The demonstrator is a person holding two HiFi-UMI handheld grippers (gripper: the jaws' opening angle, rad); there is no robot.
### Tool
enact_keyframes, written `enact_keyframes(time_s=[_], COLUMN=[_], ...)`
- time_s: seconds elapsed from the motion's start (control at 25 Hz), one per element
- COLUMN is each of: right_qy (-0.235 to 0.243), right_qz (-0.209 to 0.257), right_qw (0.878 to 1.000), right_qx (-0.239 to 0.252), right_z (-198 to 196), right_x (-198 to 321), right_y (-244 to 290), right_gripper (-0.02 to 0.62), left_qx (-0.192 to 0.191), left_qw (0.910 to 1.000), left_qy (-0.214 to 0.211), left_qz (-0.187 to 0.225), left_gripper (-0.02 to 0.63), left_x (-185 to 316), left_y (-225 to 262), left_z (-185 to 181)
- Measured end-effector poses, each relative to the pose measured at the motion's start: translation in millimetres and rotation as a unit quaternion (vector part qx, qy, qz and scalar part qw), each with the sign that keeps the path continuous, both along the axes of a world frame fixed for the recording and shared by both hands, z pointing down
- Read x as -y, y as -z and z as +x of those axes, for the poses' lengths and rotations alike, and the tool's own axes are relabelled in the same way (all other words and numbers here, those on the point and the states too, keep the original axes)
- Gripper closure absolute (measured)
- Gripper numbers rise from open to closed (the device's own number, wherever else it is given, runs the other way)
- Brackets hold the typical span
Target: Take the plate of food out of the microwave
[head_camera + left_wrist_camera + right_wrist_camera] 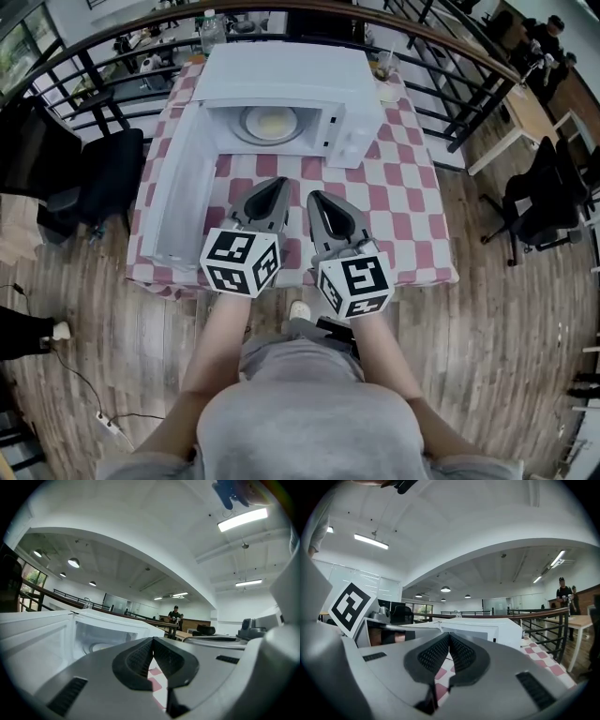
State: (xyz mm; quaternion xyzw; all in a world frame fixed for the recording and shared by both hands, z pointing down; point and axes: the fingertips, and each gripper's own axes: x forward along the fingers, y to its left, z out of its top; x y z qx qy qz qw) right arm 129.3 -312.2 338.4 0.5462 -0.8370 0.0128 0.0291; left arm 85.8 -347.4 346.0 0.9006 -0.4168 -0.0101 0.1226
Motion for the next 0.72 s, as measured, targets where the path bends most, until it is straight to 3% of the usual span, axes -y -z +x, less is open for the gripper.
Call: enact_keyframes(time_s=[0.72], right_qy=[0.042], right_qz=[-0.012], right_qw=[0.999], right_qx=[0.017], right_z=[36.3], right_x=[49.1], right_y=[-16.5], right_gripper=[0.569], left_qx=[-0.002], left_qw=[0.9988], left_qy=[0.045], left_qz=[-0.021], left_gripper=[0.603], left_x=[45.3], left_y=[-16.0], left_z=[27.0])
